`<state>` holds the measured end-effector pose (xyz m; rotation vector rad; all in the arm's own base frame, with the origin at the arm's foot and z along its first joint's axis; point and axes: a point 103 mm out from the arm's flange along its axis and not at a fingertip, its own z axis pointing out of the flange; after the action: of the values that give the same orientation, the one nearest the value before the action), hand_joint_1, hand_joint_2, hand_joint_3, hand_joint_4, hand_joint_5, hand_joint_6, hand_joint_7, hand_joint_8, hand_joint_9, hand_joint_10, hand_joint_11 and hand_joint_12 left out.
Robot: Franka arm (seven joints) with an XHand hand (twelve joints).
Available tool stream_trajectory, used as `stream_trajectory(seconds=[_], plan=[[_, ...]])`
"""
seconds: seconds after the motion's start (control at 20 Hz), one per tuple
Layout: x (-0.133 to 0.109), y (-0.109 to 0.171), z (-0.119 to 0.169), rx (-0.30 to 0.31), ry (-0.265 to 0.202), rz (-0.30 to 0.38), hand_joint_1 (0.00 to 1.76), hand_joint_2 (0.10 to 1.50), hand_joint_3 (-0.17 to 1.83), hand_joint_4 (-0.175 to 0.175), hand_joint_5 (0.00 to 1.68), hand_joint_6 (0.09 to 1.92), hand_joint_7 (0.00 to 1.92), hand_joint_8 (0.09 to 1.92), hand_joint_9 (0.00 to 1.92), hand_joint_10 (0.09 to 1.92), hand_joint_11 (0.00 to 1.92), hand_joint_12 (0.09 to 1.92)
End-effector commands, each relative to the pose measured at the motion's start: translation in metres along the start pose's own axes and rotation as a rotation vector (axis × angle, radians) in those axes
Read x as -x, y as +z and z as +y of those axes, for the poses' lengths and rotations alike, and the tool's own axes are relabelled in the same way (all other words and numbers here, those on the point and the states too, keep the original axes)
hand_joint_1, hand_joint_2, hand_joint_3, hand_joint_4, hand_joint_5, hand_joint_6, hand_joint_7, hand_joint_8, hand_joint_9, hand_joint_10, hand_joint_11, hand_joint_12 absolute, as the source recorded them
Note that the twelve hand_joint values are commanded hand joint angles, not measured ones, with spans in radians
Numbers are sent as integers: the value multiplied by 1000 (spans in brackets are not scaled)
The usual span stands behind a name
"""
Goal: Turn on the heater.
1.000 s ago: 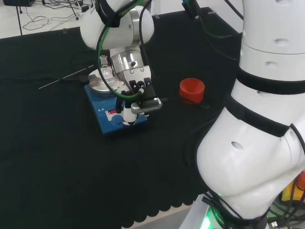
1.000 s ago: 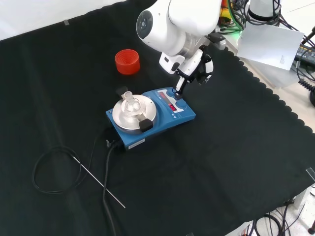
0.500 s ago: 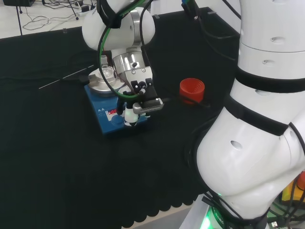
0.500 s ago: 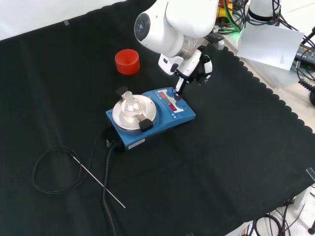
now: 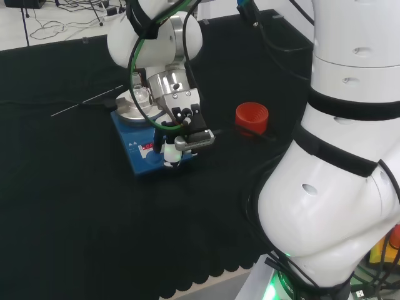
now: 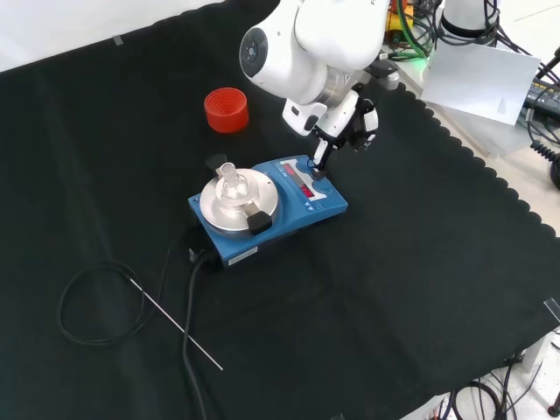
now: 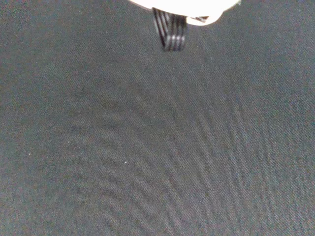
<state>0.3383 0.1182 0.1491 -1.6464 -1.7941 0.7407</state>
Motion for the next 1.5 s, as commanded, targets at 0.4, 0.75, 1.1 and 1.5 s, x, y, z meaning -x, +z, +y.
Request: stream_trajectory(seconds=[0.4,0.75,1.1,1.5], plan=[[-7,1,4,-6,-3,0,1417,716,972,-21,316,279,1445,1612,1561,1499,1276,1408],[-14,3,7,-21,5,-4,1417,714,976,-21,324,277,1447,1611,1562,1499,1277,1409],[-23,-9,-1,19,-8,-3,1418,712,979,-22,338,280,1449,1610,1564,1498,1277,1410],[-21,-36,-18,75,-10,-2,1418,709,983,-23,351,286,1451,1608,1565,1497,1278,1411]])
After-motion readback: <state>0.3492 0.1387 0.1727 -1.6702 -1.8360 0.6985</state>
